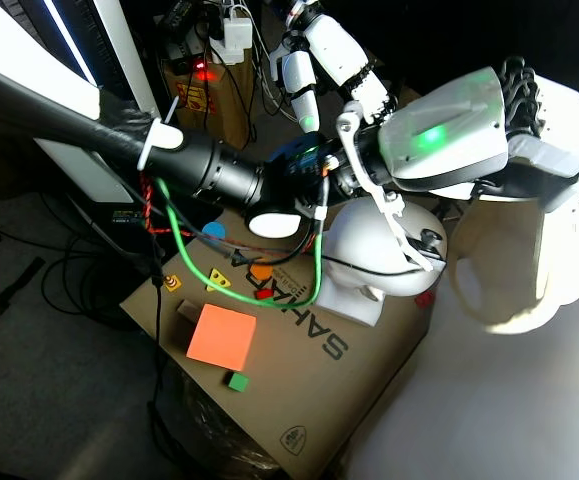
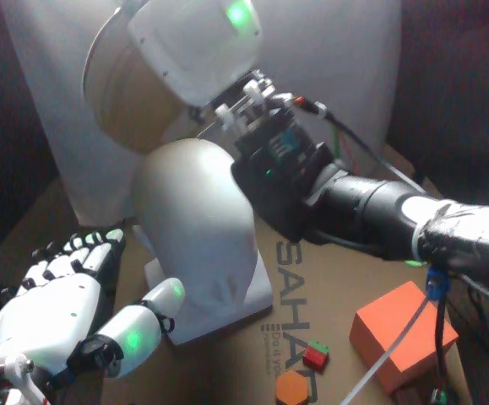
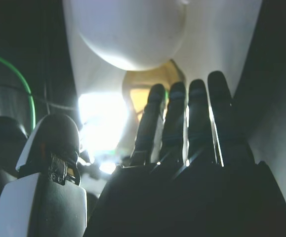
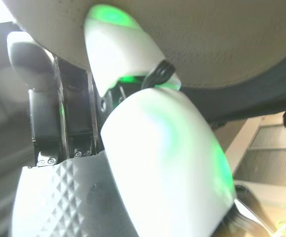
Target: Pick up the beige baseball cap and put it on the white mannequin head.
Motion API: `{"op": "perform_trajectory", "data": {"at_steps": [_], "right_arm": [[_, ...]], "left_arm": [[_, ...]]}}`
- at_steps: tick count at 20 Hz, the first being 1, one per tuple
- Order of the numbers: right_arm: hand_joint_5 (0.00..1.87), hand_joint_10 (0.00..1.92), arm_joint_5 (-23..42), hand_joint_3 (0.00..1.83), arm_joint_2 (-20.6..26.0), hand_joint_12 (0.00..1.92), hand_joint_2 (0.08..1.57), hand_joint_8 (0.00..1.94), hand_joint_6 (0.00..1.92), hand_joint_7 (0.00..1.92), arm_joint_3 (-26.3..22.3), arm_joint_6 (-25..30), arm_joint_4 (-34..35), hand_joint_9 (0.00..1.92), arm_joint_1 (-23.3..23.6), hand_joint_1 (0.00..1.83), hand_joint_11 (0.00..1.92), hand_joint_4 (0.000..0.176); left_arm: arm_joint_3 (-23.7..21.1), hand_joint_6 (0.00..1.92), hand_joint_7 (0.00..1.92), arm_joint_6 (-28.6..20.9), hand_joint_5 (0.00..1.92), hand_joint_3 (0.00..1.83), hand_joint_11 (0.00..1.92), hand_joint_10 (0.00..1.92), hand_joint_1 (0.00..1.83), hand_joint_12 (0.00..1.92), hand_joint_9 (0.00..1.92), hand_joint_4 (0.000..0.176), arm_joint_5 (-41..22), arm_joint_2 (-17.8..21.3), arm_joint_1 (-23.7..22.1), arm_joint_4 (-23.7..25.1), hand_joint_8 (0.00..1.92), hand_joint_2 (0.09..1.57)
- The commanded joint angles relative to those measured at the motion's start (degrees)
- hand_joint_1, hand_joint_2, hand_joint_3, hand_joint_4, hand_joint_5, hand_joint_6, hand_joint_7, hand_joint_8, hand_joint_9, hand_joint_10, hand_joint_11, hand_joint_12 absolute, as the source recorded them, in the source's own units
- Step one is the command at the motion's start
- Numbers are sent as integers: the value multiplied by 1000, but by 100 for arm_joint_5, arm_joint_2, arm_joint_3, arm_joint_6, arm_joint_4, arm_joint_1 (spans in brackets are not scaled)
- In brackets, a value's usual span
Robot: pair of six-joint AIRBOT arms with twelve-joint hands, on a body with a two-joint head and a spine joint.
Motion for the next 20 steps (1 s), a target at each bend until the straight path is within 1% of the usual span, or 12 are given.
{"op": "perform_trajectory", "data": {"at_steps": [1,2,3,6,7,11,12,13,14,17,19,20], "right_arm": [[818,1482,744,0,22,1525,1171,1150,1058,879,-1,-96,-68,816,-27,1361,820,0],[818,1482,806,0,36,1525,1171,1150,1058,879,-51,-140,-124,816,-78,1361,820,0],[818,1399,817,0,70,1652,1161,1110,994,870,-121,-210,-123,784,-112,1455,826,0],[826,1379,1340,0,308,1692,1157,1095,971,870,-631,-549,-401,780,-360,1479,816,0],[823,1372,1416,0,439,1697,1157,1086,981,877,-915,-797,-438,784,-522,1479,807,0],[834,1379,1603,0,735,1696,1156,1090,965,871,-1532,-1164,-448,782,-904,1479,814,0],[832,1461,1619,2,805,1588,1163,1117,1027,890,-1676,-1208,-443,810,-1007,1386,820,0],[832,1461,1611,2,847,1588,1163,1117,1027,890,-1765,-1219,-408,810,-1071,1386,820,0],[810,1487,1603,1,889,1544,1170,1124,1073,895,-1865,-1236,-333,809,-1130,1362,826,0],[816,1490,1679,0,994,1525,1170,1129,1068,902,-2152,-1471,-271,795,-1296,1361,776,0],[805,1410,1716,1,1072,1690,1165,1113,1016,869,-2346,-1557,-245,772,-1427,1458,779,0],[816,1393,1706,0,1110,1688,1161,1103,996,864,-2453,-1579,-108,768,-1499,1474,811,0]], "left_arm": [[21,1,96,-10,118,0,0,0,0,407,64,0,-510,-1,-48,337,0,1201],[22,1,96,-10,118,0,0,0,0,407,64,0,-510,4,-45,336,0,1201],[21,1,96,-11,119,0,0,0,0,440,64,0,-513,7,-42,325,0,1200],[19,3,85,-103,110,1,0,0,0,407,64,0,-624,32,-1,316,3,1205],[38,2,81,-103,105,0,0,0,0,394,64,0,-667,50,-13,327,2,1203],[54,4,102,-116,113,1,0,4,0,440,78,0,-725,177,98,184,5,1205],[63,4,103,-131,114,0,0,4,0,440,78,0,-735,203,143,184,5,1205],[64,4,103,-167,114,0,0,4,0,440,78,0,-756,234,198,202,5,1205],[43,3,99,-172,121,0,0,4,0,378,60,0,-762,274,254,220,1,1205],[-96,1,97,-174,119,0,0,7,0,390,71,0,-906,358,400,95,0,1203],[-203,0,97,-195,118,0,0,3,0,462,77,0,-1077,368,488,92,0,1204],[-309,0,97,-196,118,0,0,2,0,441,77,0,-1209,379,536,107,0,1204]]}}
